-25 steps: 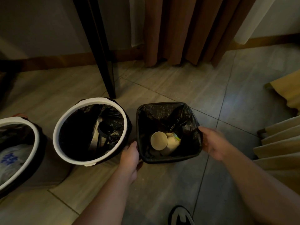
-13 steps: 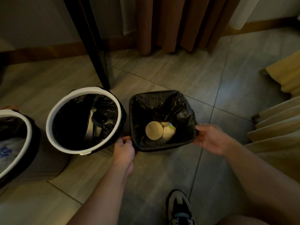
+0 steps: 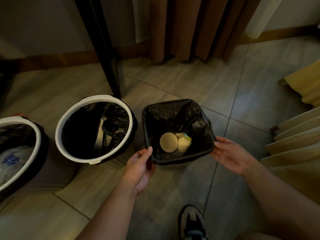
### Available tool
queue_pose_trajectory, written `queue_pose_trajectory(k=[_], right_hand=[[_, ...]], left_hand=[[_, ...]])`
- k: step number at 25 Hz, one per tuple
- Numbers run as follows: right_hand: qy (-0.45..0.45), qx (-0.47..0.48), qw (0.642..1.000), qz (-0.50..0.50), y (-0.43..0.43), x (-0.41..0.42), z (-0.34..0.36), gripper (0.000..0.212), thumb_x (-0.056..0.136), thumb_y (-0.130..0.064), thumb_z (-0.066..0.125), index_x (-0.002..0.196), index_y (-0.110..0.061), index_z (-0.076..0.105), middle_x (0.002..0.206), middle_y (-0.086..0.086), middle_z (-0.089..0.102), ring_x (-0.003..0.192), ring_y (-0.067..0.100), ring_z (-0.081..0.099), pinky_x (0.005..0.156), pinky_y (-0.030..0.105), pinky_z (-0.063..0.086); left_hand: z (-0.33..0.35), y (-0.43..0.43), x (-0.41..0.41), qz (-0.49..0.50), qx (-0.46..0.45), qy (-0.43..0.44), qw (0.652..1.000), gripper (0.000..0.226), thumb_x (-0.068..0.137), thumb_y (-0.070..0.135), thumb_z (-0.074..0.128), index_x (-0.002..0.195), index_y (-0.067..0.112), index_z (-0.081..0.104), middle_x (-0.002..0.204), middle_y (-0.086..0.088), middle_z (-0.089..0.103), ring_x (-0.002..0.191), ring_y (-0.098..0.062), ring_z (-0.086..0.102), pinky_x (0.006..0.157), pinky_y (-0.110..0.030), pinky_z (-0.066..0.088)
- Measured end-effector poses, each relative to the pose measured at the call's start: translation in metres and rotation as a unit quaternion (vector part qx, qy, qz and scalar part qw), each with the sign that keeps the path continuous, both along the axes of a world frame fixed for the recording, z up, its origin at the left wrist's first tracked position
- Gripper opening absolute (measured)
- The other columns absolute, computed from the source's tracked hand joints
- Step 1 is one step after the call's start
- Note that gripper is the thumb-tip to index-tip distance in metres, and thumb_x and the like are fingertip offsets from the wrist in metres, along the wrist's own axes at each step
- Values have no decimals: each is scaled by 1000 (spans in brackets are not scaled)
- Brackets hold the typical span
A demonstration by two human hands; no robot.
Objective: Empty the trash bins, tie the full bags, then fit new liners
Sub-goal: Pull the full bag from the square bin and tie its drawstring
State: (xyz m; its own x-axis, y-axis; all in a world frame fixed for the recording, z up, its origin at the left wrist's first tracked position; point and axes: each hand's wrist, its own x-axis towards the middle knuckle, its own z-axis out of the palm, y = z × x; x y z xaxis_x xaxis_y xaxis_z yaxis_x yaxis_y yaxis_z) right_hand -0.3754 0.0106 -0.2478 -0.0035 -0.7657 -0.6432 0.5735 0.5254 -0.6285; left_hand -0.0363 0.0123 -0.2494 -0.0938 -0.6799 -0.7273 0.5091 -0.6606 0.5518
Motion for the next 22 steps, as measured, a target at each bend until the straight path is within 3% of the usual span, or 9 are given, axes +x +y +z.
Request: queue_pose_trajectory(k=[3,5,8,11,12,14,17,19,22], right_hand=[[31,34,998,-42,0,0,6,42,78,7,70,116,-10,64,100,16,79,88,26,79,74,40,65],[65,47,996,-50,-2,-1,11,48,73,10,72,114,-12,62,91,15,78,80,25,78,71,40,65],[193,58,979,-8,-13,1,26,44,79,17,71,115,-8,66,91,18,73,77,26,73,75,41,64],[442,48,890,102,-31,14,48,34,80,9,76,106,-12,70,100,17,72,88,26,70,77,41,61],[477,33,871,107,-38,21,55,31,79,5,77,102,-14,71,99,15,71,90,26,69,78,41,61],[451,1,889,76,-48,38,67,28,81,4,73,103,-13,71,96,11,69,88,23,66,76,39,58],[271,-9,963,-3,-52,49,73,38,85,10,61,117,-11,67,102,13,66,83,22,62,76,37,57],[226,3,974,-16,-49,45,68,39,90,6,60,126,-10,62,113,16,66,94,27,66,83,41,59],[250,21,968,-23,-44,38,58,31,96,-3,68,123,-14,60,119,16,70,106,31,73,82,41,62]], left_hand=[[2,3,-5,-10,13,0,1000,17,87,17,79,87,17,63,81,-5,64,73,-14,60,58,-23,52],[3,5,-7,-4,20,2,1000,18,94,13,75,84,17,61,81,-5,62,72,-13,58,56,-22,50],[6,7,-10,14,12,-7,1000,16,95,10,74,88,15,61,88,-7,65,75,-14,59,62,-22,47],[12,8,-15,15,-7,-51,999,16,95,11,76,108,12,66,103,-9,71,86,-16,63,67,-25,49],[13,9,-17,13,-14,-66,998,21,95,12,76,114,12,66,107,-11,73,90,-19,64,70,-28,50],[16,9,-17,-2,-24,-96,995,24,96,14,76,118,13,66,111,-12,77,97,-22,68,76,-33,51],[20,7,-12,-37,-14,-97,994,26,97,17,75,120,13,64,109,-11,79,99,-23,71,77,-36,54],[20,7,-9,-32,2,-63,997,28,95,14,76,121,12,64,107,-13,78,97,-24,70,74,-35,55],[17,10,-7,29,15,-10,999,37,86,2,80,119,10,66,106,-14,76,91,-22,70,70,-29,59]])
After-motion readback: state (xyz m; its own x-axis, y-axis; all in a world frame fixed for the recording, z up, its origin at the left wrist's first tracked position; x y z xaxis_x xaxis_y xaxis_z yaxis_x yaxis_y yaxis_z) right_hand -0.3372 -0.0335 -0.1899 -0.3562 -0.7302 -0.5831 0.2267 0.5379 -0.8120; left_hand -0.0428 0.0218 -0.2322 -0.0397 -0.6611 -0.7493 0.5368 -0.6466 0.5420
